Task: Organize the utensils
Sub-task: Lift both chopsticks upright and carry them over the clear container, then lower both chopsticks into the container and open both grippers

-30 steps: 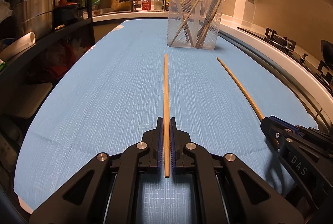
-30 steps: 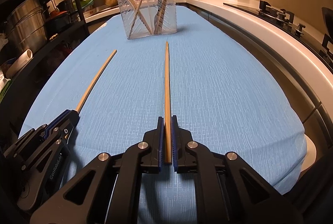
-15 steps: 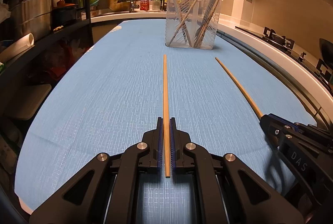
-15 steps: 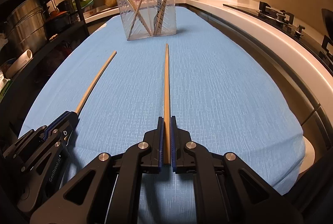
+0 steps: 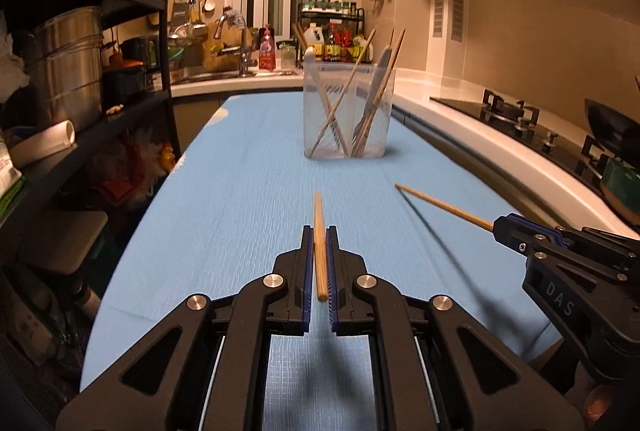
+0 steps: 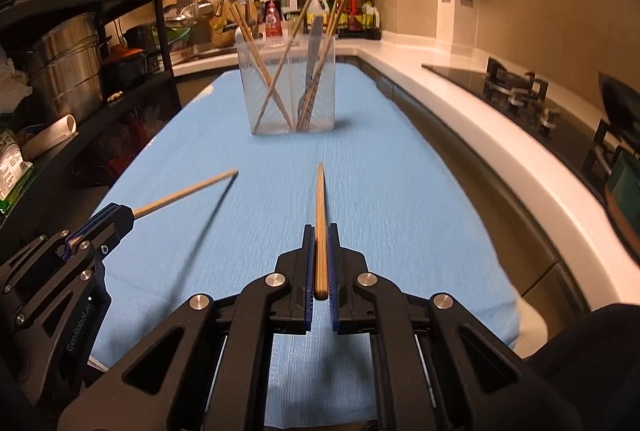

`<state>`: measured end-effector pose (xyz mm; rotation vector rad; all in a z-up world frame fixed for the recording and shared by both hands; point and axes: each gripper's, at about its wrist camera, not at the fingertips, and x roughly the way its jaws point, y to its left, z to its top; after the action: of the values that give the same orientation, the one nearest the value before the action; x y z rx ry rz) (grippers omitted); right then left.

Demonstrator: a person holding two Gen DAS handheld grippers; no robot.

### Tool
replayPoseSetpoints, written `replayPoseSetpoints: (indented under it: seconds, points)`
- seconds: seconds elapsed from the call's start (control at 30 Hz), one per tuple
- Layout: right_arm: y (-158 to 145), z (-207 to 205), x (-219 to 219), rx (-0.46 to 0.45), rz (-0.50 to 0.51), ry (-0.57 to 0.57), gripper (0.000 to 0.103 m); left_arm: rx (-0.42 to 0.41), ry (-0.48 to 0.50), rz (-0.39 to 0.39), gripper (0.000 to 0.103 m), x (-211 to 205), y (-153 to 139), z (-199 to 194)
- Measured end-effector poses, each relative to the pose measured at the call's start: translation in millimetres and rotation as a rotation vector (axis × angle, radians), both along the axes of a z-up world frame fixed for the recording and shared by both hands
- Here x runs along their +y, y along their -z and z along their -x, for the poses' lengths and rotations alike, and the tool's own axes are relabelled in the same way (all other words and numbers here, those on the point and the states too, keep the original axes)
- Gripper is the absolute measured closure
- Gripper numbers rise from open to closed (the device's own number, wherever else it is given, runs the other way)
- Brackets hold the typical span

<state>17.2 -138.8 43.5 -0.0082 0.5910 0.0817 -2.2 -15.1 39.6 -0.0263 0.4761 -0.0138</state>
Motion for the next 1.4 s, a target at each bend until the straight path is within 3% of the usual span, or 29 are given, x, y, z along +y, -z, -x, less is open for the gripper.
replayPoseSetpoints:
  seconds: [0.3,0.6,0.87,1.07,1.4]
  points:
    - [-54.4,14.9,-7.7,-0.121,0.006,-0.006,0.097,-0.099,0.012,-0.001,0.097,-3.5,-48.6,13.9]
    - [-103.5,13.4,-18.3,-0.205,-0.024,-0.026,0.097,-0.182,0.001,0.052,0.097,9.8,-93.0,9.9]
    - [-115.9,-13.3,-18.0,-0.2,-0.031,-0.036,0.097,-0.169,0.032,0.066,0.097,9.6,-110.1,-16.5]
    - [-122.5,-42.7,-16.0,-0.16,-0.029,-0.042,0.097,-0.115,0.04,0.09,0.097,14.6,-109.8,-42.5]
    - [-186.7,-114.4,-7.6,-0.147,-0.046,-0.086,0.097,-0.104,0.071,0.109,0.097,26.2,-144.0,-106.2]
